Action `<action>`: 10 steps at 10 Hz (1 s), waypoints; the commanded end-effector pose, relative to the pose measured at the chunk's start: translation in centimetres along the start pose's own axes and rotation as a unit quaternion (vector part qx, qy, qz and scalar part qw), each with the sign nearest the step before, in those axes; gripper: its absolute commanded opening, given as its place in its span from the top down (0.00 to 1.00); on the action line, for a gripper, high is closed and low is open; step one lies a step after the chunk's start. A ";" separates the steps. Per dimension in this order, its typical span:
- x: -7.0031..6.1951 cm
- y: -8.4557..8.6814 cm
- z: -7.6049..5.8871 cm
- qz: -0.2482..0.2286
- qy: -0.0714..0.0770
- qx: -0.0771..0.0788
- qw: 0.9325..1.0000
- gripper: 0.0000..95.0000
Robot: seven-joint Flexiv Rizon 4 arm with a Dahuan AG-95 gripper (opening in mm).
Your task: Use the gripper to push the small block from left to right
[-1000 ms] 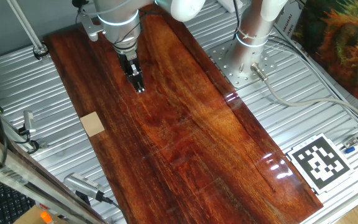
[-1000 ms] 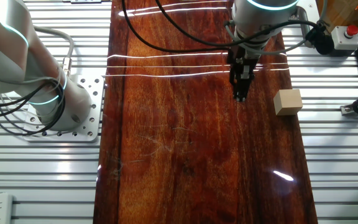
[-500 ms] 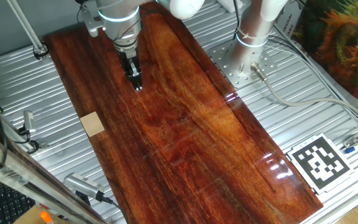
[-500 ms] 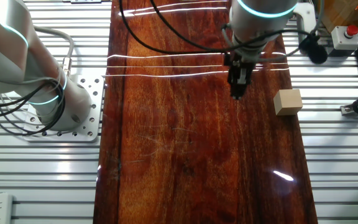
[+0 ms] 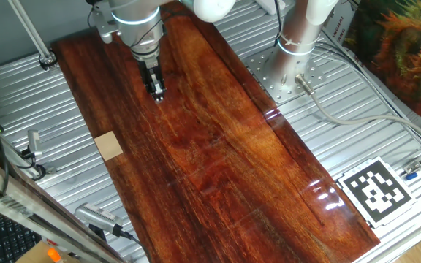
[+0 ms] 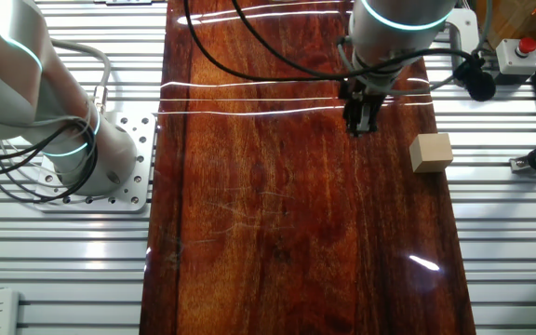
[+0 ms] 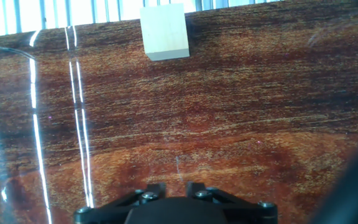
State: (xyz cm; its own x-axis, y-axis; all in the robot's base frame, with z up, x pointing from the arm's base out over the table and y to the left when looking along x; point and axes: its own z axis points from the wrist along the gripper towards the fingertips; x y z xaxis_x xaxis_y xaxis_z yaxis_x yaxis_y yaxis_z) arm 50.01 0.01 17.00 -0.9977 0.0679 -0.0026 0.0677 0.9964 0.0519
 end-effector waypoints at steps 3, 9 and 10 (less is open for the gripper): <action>-2.1 0.1 -0.3 0.000 0.002 0.003 1.000 1.00; -10.9 0.7 -0.4 -0.011 -0.012 0.005 1.000 1.00; -11.8 0.7 -0.3 -0.014 -0.011 0.006 1.000 1.00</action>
State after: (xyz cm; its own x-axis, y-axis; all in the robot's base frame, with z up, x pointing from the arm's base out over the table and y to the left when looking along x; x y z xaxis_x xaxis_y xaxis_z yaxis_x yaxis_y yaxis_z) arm 62.19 -0.12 17.36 -0.9988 0.0399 -0.0286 0.0388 0.9985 0.0398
